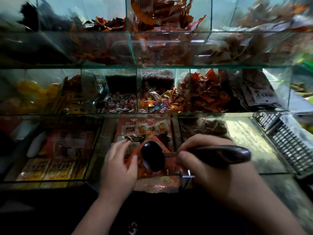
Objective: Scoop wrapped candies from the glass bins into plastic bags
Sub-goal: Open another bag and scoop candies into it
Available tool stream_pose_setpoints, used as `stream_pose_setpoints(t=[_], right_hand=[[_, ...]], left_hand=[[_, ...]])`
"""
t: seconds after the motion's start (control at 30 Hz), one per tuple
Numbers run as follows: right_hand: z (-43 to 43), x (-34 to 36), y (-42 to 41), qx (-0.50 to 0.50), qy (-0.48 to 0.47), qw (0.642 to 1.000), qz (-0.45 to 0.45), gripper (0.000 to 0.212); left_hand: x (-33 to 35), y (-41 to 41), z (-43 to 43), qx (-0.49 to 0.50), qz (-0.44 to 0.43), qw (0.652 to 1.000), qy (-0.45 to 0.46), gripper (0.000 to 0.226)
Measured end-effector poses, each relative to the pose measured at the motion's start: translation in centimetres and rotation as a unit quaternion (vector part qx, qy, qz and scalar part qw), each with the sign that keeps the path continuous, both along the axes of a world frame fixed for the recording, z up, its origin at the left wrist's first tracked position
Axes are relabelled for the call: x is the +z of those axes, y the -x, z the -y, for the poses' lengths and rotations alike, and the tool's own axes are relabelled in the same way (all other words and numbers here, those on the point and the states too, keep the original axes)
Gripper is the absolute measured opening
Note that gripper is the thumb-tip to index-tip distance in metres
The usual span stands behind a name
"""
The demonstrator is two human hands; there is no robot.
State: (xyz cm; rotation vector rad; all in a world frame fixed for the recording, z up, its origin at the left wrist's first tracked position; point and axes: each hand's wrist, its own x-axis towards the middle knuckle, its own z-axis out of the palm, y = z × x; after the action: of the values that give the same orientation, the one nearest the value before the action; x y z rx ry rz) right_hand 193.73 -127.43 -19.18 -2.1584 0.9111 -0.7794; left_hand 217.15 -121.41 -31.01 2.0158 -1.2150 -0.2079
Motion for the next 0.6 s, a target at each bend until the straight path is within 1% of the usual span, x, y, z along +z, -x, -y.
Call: stream_pose_setpoints(t=[0.03, 0.07, 0.1, 0.13, 0.17, 0.2, 0.27, 0.37, 0.4, 0.47, 0.5, 0.53, 0.6], right_hand=[[-0.3, -0.4, -0.1, 0.013, -0.021, 0.999, -0.034, 0.009], [-0.1, -1.2, -1.0, 0.032, -0.036, 0.997, -0.055, 0.009], [0.0, -2.2, -1.7, 0.03, -0.046, 0.995, -0.081, 0.009], [0.5, -3.5, -2.7, 0.027, -0.045, 0.994, -0.099, 0.01], [0.9, -4.8, -3.7, 0.019, -0.043, 0.992, -0.119, 0.009], [1.2, -6.5, -4.6, 0.017, -0.05, 0.991, -0.119, 0.009], [1.1, -9.6, -6.4, -0.022, -0.111, 0.989, -0.091, 0.008], [0.7, -13.2, -7.4, -0.094, -0.183, 0.979, 0.008, 0.01], [0.7, -13.5, -7.3, -0.116, -0.212, 0.97, 0.037, 0.013], [1.2, -13.1, -6.8, -0.138, -0.294, 0.941, 0.099, 0.016], [1.5, -13.0, -6.6, -0.141, -0.314, 0.932, 0.113, 0.019], [1.7, -12.9, -6.6, -0.142, -0.315, 0.932, 0.108, 0.019], [1.7, -13.1, -7.3, -0.15, -0.324, 0.93, 0.089, 0.012]], left_hand=[[0.0, -0.6, -0.5, 0.022, 0.016, 0.999, -0.032, 0.048], [0.1, -1.2, -0.8, 0.038, 0.012, 0.997, -0.06, 0.045], [0.2, -1.7, -0.9, 0.049, 0.001, 0.996, -0.071, 0.036], [0.1, -2.2, -0.8, 0.051, -0.005, 0.996, -0.066, 0.019], [0.2, -2.4, -0.7, 0.047, -0.004, 0.997, -0.06, 0.009], [0.2, -2.3, -0.6, 0.047, 0.006, 0.998, -0.05, 0.015], [0.1, -1.9, -0.4, 0.045, 0.005, 0.998, -0.034, 0.02], [-0.4, -1.4, -0.1, 0.04, -0.007, 0.999, -0.015, 0.022], [-0.6, -1.5, 0.0, 0.038, -0.01, 0.999, -0.013, 0.023], [-0.9, -1.7, 0.2, 0.039, -0.012, 0.999, -0.002, 0.02], [-1.0, -1.8, 0.4, 0.041, -0.013, 0.999, 0.001, 0.018], [-1.0, -1.9, 0.5, 0.046, -0.016, 0.999, 0.003, 0.016], [-1.1, -2.0, 0.7, 0.051, -0.014, 0.999, 0.007, 0.012]])
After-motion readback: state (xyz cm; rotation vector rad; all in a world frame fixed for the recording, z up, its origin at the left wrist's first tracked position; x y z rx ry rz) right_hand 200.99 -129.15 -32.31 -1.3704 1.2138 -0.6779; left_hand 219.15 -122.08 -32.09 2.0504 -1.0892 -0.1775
